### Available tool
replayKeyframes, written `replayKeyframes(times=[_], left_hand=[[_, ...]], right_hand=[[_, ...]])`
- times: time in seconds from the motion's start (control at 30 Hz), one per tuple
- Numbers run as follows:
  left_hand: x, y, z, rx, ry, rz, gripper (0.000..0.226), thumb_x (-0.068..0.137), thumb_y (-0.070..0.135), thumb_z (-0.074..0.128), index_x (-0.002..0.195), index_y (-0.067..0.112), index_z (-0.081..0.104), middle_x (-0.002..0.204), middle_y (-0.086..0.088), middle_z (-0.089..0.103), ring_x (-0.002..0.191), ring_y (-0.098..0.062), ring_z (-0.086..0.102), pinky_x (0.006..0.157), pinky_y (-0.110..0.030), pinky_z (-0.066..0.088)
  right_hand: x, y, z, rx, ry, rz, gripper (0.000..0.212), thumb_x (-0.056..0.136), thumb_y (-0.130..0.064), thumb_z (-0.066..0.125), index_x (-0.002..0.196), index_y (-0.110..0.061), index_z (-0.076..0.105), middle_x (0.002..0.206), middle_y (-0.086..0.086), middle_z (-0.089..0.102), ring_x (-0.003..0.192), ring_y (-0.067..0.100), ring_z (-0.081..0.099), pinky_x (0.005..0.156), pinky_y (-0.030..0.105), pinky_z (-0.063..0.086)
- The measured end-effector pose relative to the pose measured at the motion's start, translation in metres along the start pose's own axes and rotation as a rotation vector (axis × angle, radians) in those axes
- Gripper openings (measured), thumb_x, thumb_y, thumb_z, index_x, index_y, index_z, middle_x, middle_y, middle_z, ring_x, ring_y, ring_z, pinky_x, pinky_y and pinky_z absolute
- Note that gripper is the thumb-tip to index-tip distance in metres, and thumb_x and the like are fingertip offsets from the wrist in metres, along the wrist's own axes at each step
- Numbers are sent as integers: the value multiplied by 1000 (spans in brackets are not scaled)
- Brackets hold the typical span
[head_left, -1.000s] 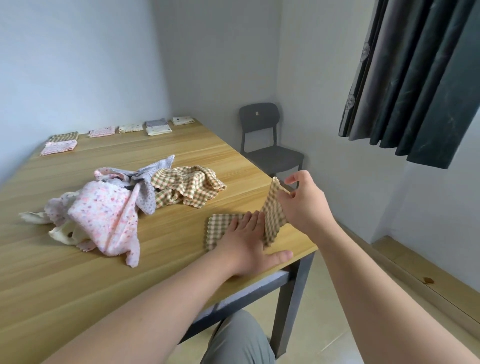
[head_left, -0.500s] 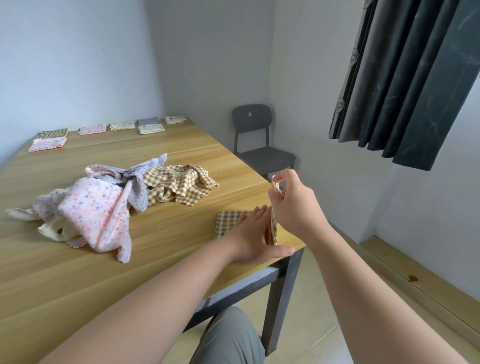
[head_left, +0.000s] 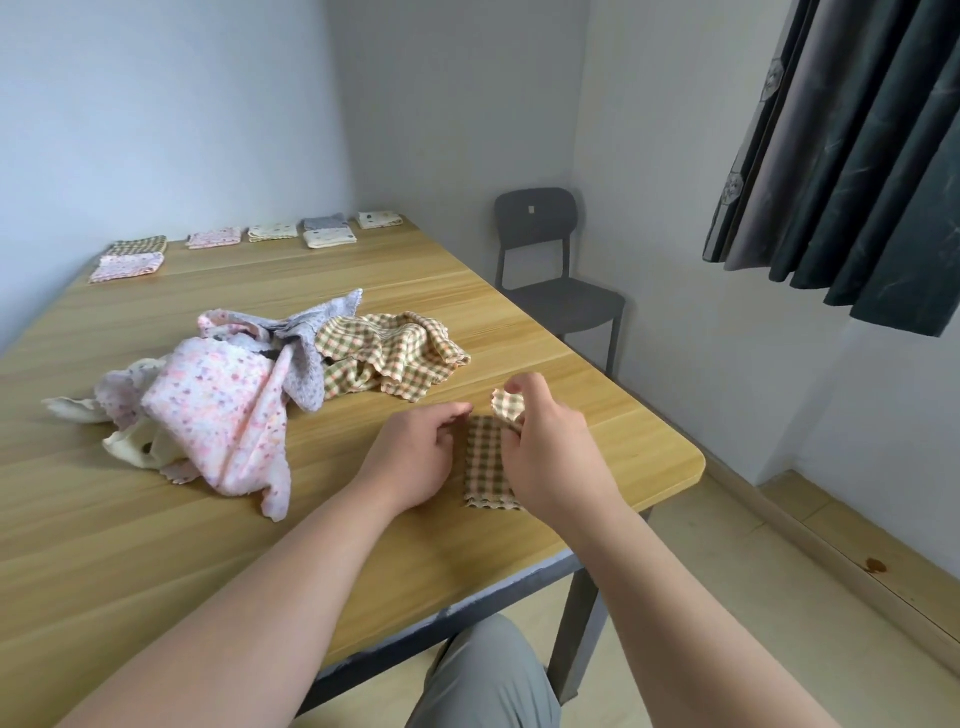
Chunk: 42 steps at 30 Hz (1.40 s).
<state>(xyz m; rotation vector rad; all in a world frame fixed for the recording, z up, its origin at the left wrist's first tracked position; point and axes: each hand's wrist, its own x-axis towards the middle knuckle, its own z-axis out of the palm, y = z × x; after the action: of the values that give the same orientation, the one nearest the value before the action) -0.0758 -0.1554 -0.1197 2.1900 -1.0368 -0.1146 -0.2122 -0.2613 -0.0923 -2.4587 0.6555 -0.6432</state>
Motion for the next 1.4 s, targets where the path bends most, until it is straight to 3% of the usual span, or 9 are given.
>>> replayKeyframes(times=[0.17,0.27,0.47,0.67,0.8,0.97,1.1,1.27,1.4], left_hand=[[2,-8,-1,-77,1,-40,48,94,7,61,135,32,64,126,20,68,101,-10,69,75,5,36],[2,-6,-2,-92,-11,-37,49,92,5,62,134,32,65,123,20,70,113,4,61,84,4,32],[2,-4,-1,-60,-28,-44,50,91,11,66,134,36,64,123,23,68,123,4,57,101,-13,36],[2,-4,-2,-47,-41,-42,50,93,15,67,136,39,61,127,24,66,99,-12,70,71,6,36],[1,-4,-2,-33,-46,-41,50,93,17,66,136,41,60,129,24,65,101,-20,70,69,6,35],[1,-3,-3,-27,-37,-26,49,95,17,66,138,40,59,128,26,65,98,-4,67,71,7,33],[1,-4,-1,-38,-39,-24,49,96,15,63,137,40,59,130,25,65,100,-21,70,69,6,36],[1,-1,-3,-72,-46,-33,48,100,11,55,138,39,60,131,25,64,96,13,57,72,4,35],[1,-3,-2,-59,-46,-29,47,100,15,57,138,41,58,132,26,63,95,-12,68,66,5,37]], right_hand=[[0,1,22,-17,31,18,43,98,-7,47,137,-25,38,91,3,61,78,20,56,62,38,51],[-2,0,28,-19,54,-36,39,99,-11,48,135,-23,41,92,1,61,77,21,57,61,37,48],[-11,0,30,9,105,-86,29,100,-16,50,128,-21,49,97,3,62,86,25,57,69,41,49],[-16,5,34,37,113,-113,31,99,-18,53,130,-21,51,96,1,65,84,23,59,68,40,48],[-17,6,35,28,126,-138,30,98,-16,55,127,-20,52,93,1,66,77,21,58,65,42,50],[-17,7,37,26,97,-154,32,99,-20,56,130,-21,49,94,1,65,78,22,59,65,41,50],[-18,8,38,11,44,-158,36,99,-28,56,132,-23,45,86,-2,61,80,20,56,65,37,46],[-18,10,36,25,21,-147,36,98,-26,54,133,-26,44,83,-2,62,75,18,58,66,42,52],[-20,10,35,28,62,-160,31,100,-25,52,131,-25,49,92,1,67,83,21,61,70,42,52]])
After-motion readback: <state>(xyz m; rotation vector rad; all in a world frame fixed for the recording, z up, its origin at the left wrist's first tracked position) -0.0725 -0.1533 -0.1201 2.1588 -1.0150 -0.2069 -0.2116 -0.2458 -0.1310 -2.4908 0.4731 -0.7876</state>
